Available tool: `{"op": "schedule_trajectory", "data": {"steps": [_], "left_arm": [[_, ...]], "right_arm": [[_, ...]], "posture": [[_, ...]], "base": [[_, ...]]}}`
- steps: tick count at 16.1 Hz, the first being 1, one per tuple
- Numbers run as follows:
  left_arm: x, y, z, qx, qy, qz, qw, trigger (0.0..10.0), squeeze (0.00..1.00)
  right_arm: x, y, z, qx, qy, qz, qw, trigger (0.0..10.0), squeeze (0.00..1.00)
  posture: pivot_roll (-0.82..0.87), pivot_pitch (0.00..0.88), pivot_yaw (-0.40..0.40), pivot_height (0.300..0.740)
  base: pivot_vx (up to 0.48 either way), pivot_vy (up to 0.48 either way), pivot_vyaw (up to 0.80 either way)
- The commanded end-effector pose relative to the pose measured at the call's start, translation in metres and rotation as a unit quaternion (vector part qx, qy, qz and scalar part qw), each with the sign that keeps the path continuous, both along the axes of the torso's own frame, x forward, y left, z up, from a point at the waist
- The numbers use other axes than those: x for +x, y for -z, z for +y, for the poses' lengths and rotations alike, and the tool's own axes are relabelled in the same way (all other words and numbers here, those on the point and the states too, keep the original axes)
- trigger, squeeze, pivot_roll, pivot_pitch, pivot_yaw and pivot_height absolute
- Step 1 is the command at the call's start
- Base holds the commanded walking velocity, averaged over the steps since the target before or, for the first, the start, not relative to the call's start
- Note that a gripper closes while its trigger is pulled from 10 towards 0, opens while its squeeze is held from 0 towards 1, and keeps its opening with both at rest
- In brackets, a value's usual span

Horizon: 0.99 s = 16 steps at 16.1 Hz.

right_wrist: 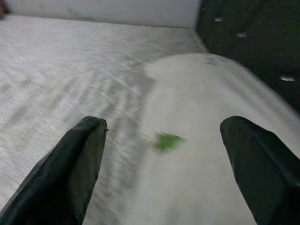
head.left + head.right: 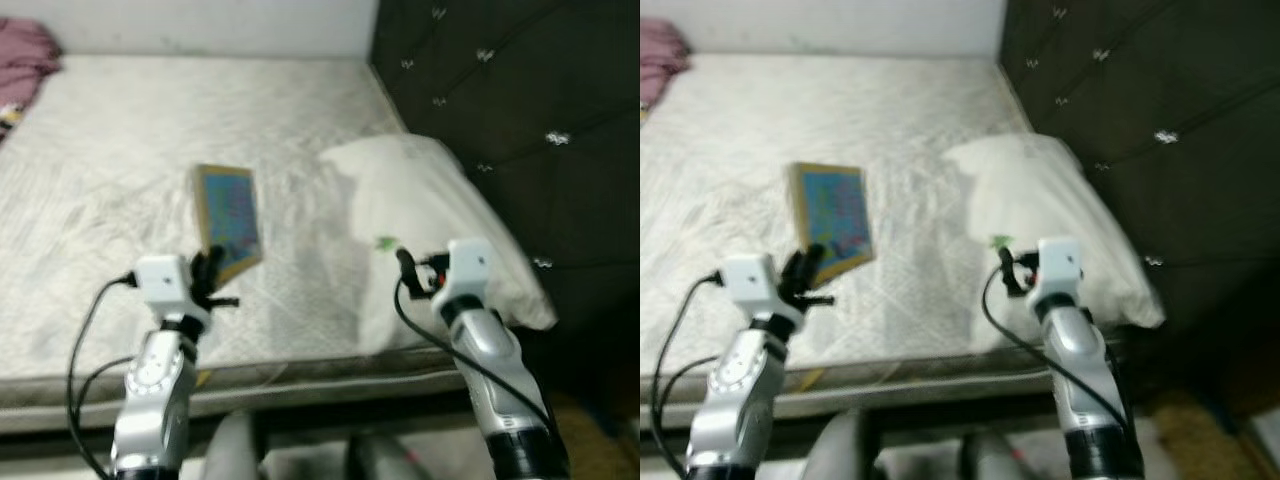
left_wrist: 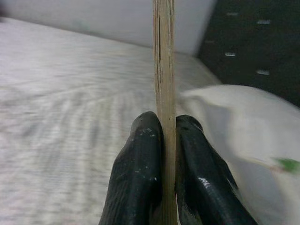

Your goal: Clean up the room

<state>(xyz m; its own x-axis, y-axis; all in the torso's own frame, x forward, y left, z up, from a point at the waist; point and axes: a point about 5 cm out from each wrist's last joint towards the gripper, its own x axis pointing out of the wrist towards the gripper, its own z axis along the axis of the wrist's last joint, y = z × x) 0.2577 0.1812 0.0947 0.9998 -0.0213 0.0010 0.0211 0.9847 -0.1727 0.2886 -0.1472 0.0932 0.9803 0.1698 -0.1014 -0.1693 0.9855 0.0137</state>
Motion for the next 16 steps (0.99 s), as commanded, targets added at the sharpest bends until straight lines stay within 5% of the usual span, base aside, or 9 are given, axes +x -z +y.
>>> {"op": "schedule_trajectory", "data": {"steps": [1,8,16], "left_arm": [[0.004,-0.008,-0.004,0.0,0.0,-0.015,1.0,10.0,0.0],[0.013,0.004,-0.009,-0.033,0.009,0.048,0.998,10.0,0.0],[0.015,0.008,-0.018,-0.018,0.031,0.072,0.997,10.0,0.0]], "right_arm": [[-0.002,0.0,-0.008,-0.005,0.008,0.003,1.0,10.0,0.0],[-0.005,0.001,-0.009,-0.004,0.007,0.007,1.0,10.0,0.0],[-0.004,0.0,-0.009,-0.007,0.005,0.009,1.0,10.0,0.0]], "posture": [[-0.05,0.035,-0.039,0.662],[-0.05,0.044,-0.039,0.657],[-0.05,0.047,-0.044,0.557]], "base": [[0.0,0.0,0.0],[0.0,0.0,0.0],[0.0,0.0,0.0]]}}
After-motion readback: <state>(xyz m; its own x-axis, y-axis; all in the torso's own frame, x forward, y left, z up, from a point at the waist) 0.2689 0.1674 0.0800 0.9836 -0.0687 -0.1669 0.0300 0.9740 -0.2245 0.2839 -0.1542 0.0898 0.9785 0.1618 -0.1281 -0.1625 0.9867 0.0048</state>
